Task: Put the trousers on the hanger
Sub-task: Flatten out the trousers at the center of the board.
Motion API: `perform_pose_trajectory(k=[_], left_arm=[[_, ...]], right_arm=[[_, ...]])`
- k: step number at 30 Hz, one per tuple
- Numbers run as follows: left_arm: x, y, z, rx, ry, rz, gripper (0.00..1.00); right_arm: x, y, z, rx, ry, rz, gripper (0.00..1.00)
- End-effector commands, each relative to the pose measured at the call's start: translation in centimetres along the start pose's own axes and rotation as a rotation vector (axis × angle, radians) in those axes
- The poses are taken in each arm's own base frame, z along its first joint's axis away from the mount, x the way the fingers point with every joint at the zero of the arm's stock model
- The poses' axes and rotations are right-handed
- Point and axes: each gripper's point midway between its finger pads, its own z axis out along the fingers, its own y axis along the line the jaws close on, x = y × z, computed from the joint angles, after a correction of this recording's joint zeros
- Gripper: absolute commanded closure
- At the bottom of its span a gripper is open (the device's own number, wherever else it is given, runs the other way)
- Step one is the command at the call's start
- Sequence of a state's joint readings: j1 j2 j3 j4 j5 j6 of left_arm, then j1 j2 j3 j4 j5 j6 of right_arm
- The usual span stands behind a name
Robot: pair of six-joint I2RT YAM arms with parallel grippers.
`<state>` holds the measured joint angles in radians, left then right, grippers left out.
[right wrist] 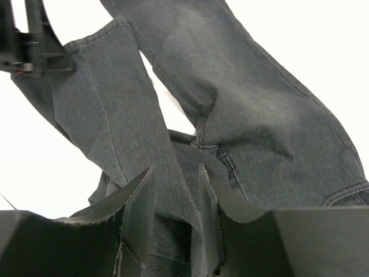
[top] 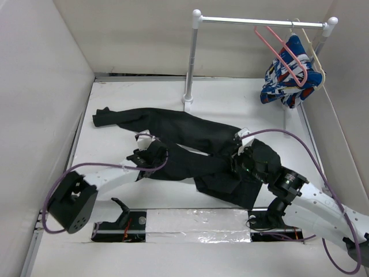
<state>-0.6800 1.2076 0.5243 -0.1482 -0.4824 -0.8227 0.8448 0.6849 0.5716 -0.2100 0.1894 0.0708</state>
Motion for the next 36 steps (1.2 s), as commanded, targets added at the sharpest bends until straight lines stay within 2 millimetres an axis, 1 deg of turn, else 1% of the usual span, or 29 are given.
perform_pose_trajectory(k=[1,2,3,4,5,6,7,8,9,10,13,14,16,17,18,19,20,21,23,24,25,26,27,28,29,30,31,34,36], left_arm=[[-1.4,-0.5,1.1,-0.056,-0.064,-0.031,0.45],[-1.0,-0.3,1.6,-0.068,-0.056,-0.022,0.45],[-1.1,-0.8,1.8,-0.056,-0.063,-0.026,0.45],[-0.6,-0.8,2.4,-0.063,-0.05,-0.016,0.46],[-0.5,-0.8,2.7,-0.065,-0.04,-0.019,0.49],[-0.3,-0.9,3.0,-0.064,-0.039,-0.016,0.59],[-0.5,-1.1,3.3,-0.08,-0.04,-0.02,0.63],[-0.5,-1.2,3.4,-0.083,-0.038,-0.019,0.76],[-0.6,-1.1,3.4,-0.091,-0.042,-0.017,0.99],[-1.4,-0.6,3.6,-0.111,-0.052,-0.036,1.0],[-3.6,0.5,3.2,-0.113,-0.079,-0.104,1.0],[-6.0,1.3,2.5,-0.101,-0.123,-0.164,1.0],[-8.3,2.1,1.1,-0.076,-0.174,-0.22,1.0],[-11.1,2.8,-0.9,-0.044,-0.255,-0.277,1.0],[-12.3,3.6,-1.8,-0.042,-0.289,-0.297,1.0],[-14.8,3.8,-4.3,0.007,-0.369,-0.348,1.0],[-16.2,4.3,-5.6,0.019,-0.411,-0.371,1.0],[-17.0,5.4,-6.6,0.0,-0.437,-0.408,1.0],[-19.8,5.4,-10.3,0.07,-0.536,-0.474,1.0],[-20.5,6.1,-11.3,0.053,-0.566,-0.501,1.0],[-22.2,6.2,-13.4,0.071,-0.62,-0.534,1.0],[-23.3,6.7,-15.2,0.075,-0.664,-0.558,1.0],[-23.8,7.7,-16.2,0.033,-0.694,-0.572,1.0],[-24.6,8.2,-17.5,0.026,-0.726,-0.584,1.0],[-25.9,8.5,-19.9,0.048,-0.779,-0.607,1.0],[-26.4,9.0,-20.9,0.037,-0.809,-0.613,1.0],[-27.3,9.2,-22.4,0.05,-0.844,-0.626,1.0],[-28.4,10.0,-24.7,0.05,-0.912,-0.622,1.0],[-29.3,10.4,-26.8,0.074,-0.97,-0.64,1.0]], right_arm=[[-0.7,0.1,-0.2,-0.013,-0.012,0.001,0.59],[-0.5,0.1,-0.4,-0.01,-0.009,0.002,0.59],[-0.7,0.0,-0.6,-0.012,-0.025,0.005,0.59],[-0.2,0.0,-0.5,-0.013,-0.025,0.004,0.59],[-0.3,0.2,-0.6,-0.025,-0.038,0.008,0.59],[-0.5,0.3,-0.7,-0.03,-0.055,0.012,0.58],[-0.5,0.3,-0.8,-0.032,-0.057,0.015,0.59],[-0.3,0.3,-0.8,-0.033,-0.054,0.016,0.58],[-0.3,0.4,-0.8,-0.037,-0.056,0.02,0.59],[-0.2,0.4,-0.8,-0.038,-0.053,0.018,0.59],[0.0,0.4,-0.7,-0.037,-0.044,0.015,0.59],[0.0,0.4,-0.7,-0.037,-0.044,0.018,0.59],[0.2,0.5,-0.6,-0.043,-0.039,0.018,0.58],[0.3,0.5,-0.5,-0.044,-0.037,0.015,0.58],[0.4,0.5,-0.5,-0.042,-0.035,0.015,0.58],[0.4,0.2,-0.5,-0.029,-0.034,0.019,0.58],[0.4,0.2,-0.5,-0.029,-0.034,0.022,0.58],[0.5,0.2,-0.3,-0.031,-0.032,0.023,0.58],[0.4,0.4,-0.2,-0.039,-0.031,0.024,0.54],[0.8,0.4,0.0,-0.036,-0.015,0.028,0.51],[1.2,0.4,0.1,-0.033,-0.003,0.034,0.48],[1.6,0.2,0.2,-0.022,0.011,0.039,0.44],[2.1,0.0,0.3,-0.012,0.026,0.053,0.43],[2.5,0.1,0.5,-0.013,0.04,0.057,0.38],[3.2,0.2,0.6,-0.019,0.053,0.062,0.35],[3.2,0.0,0.8,-0.012,0.047,0.076,0.33],[3.5,0.0,0.9,-0.01,0.056,0.083,0.27],[4.4,-2.0,1.1,0.087,0.073,0.125,0.21],[4.9,-3.7,1.0,0.158,0.081,0.146,0.19]])
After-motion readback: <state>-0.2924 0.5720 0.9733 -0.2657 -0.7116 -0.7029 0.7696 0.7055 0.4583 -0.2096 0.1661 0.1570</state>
